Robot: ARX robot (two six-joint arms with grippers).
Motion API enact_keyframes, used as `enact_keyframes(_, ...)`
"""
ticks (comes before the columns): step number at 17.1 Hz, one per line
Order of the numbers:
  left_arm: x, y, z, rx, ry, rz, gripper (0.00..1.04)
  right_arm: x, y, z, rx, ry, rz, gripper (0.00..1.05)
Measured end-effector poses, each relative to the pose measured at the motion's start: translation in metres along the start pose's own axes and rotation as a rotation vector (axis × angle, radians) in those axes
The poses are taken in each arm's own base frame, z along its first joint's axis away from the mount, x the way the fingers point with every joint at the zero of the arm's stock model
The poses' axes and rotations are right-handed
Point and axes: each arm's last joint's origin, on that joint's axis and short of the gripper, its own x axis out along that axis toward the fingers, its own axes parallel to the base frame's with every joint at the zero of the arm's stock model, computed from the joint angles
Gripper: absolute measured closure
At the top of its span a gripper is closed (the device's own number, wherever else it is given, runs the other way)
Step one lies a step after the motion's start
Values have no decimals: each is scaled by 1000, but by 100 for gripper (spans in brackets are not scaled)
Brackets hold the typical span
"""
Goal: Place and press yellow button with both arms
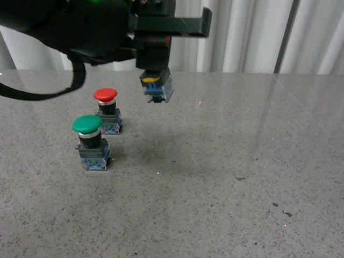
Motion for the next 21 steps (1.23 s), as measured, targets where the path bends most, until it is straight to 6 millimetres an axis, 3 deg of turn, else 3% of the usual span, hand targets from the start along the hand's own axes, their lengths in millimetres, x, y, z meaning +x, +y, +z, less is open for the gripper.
enact_keyframes(8, 43, -21, -28, -125, 98, -40, 68, 0, 0, 0, 0, 0, 0, 7)
enact_keyframes(17, 56, -28, -30, -182, 112, -43, 68, 0, 0, 0, 0, 0, 0, 7)
enact_keyframes(21, 68, -29, -45, -173, 163, -25, 68, 0, 0, 0, 0, 0, 0, 7)
